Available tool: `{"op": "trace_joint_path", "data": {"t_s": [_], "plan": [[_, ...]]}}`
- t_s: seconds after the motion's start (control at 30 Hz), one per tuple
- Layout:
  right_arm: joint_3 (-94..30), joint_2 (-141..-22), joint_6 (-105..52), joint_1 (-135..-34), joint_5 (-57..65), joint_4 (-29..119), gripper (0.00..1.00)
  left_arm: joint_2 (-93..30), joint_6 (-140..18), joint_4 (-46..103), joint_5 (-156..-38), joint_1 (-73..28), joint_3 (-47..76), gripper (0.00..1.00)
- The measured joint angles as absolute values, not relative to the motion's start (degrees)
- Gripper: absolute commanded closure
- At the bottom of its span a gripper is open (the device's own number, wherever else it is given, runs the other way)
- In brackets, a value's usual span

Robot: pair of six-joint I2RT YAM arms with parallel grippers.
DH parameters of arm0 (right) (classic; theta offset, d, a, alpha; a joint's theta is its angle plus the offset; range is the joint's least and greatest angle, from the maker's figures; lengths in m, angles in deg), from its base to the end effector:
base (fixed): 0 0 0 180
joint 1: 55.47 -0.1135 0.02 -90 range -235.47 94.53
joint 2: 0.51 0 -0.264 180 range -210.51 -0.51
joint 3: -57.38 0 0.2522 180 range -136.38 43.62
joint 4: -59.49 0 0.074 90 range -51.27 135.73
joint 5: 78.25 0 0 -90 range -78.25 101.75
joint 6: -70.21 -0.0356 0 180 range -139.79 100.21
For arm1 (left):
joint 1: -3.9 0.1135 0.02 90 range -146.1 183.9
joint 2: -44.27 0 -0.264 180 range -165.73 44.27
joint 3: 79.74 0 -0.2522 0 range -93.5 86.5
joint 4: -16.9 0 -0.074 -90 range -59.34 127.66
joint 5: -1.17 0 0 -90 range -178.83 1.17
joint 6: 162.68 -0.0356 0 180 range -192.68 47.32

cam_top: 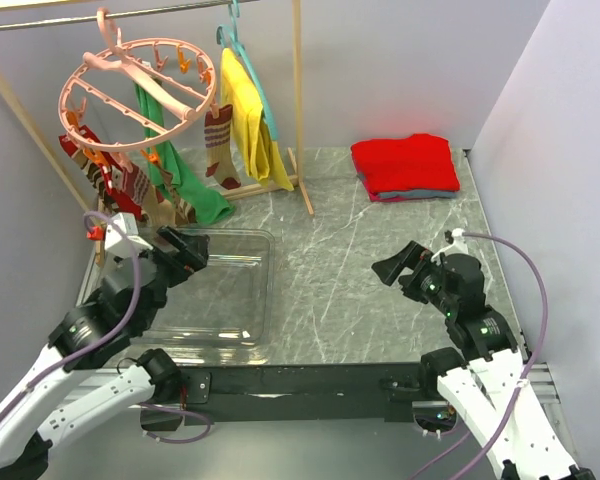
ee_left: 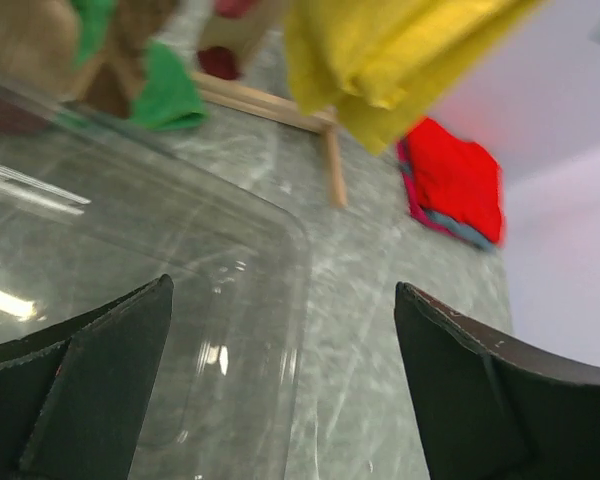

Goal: Remove the socks clipped to the hanger

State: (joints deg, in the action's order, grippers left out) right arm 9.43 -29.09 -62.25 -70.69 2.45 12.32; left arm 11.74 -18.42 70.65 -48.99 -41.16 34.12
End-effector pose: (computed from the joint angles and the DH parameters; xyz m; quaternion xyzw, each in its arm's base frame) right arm 0.1168 0.0377 0.2725 0.1603 0.8393 0.3091 0.4175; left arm 0.0886 -0.0565 0.3602 -0.2563 0.7527 -0.2295 0.5614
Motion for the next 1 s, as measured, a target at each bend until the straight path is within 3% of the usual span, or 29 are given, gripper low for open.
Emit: {"op": "trace_joint_path", "data": {"t_s": [0.3,0.43,0.6,0.77,1.0], "plan": [[7.53,-34.51,-58.46,-70.69,-3.93,15.6,0.0,15.1,-27.49,63.81,-60.71,-41.14,34.41,0.04],[7.39,-39.78,-57.17,-72.27,-8.06,21.61,0.0,11.14,-28.13,66.32,-56.82,-41.14,32.05,0.04],[3.05,-48.72,-55.25,-83.39,-5.02,27.82,0.0,0.81,-31.4,68.53,-50.57,-40.44,24.48,0.04],[-6.4,-59.18,-52.24,-92.2,-2.84,33.72,0.0,-8.13,-34.53,68.86,-49.93,-33.31,19.39,0.01],[-14.75,-74.27,-45.96,-100.57,-2.18,47.49,0.0,-5.36,-35.62,66.78,-59.49,-19.02,21.2,0.14]]}}
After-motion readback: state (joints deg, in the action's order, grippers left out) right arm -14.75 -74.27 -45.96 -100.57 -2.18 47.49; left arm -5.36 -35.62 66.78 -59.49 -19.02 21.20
